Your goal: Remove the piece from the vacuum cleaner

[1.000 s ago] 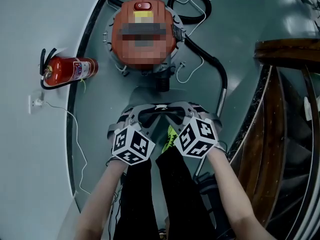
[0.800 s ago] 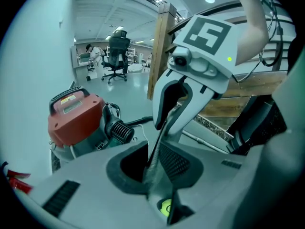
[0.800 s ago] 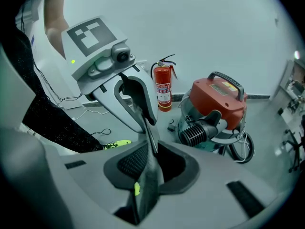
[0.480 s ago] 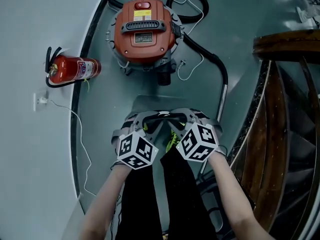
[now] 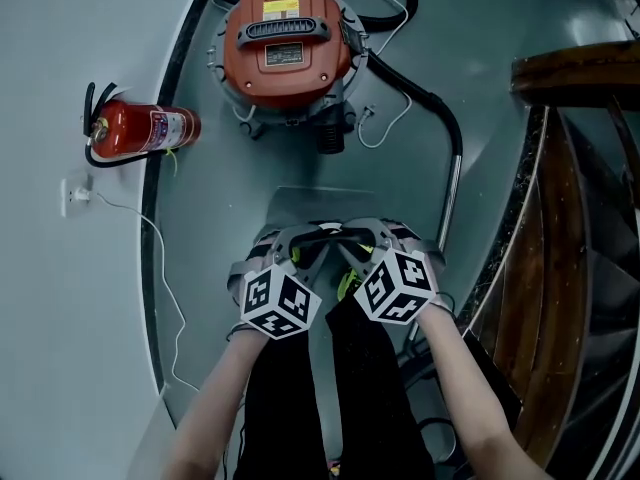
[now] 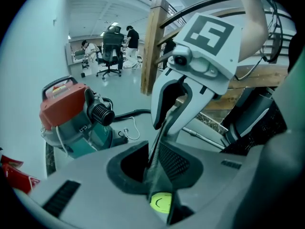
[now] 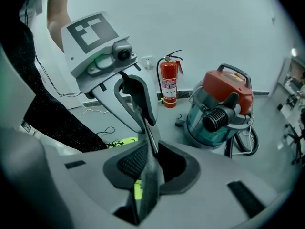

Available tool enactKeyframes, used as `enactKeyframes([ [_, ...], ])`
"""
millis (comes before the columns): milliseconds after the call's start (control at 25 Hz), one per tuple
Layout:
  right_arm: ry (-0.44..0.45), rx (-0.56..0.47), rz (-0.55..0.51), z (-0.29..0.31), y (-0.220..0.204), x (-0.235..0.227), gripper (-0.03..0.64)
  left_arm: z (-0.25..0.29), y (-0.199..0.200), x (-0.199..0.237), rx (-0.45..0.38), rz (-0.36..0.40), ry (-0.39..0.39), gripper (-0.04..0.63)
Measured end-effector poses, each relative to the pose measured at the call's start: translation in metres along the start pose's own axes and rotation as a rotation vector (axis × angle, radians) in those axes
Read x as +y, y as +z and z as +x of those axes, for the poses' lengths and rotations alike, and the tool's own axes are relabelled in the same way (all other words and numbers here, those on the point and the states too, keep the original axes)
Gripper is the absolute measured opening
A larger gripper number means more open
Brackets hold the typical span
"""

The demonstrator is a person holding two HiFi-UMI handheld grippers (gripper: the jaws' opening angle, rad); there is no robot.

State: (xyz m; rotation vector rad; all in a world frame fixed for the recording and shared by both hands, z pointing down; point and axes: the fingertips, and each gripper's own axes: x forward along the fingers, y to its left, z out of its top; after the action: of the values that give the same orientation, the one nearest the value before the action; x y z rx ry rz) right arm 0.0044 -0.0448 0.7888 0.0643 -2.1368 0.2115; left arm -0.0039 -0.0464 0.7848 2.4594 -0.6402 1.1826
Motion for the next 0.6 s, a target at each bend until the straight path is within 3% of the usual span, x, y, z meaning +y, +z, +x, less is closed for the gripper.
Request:
enactKeyframes([
  [600, 0.011, 0.016, 0.022, 0.047, -0.042, 0.005, 0.077, 0.049, -0.037, -0.012, 0.013, -0.029, -0.022, 0.075],
])
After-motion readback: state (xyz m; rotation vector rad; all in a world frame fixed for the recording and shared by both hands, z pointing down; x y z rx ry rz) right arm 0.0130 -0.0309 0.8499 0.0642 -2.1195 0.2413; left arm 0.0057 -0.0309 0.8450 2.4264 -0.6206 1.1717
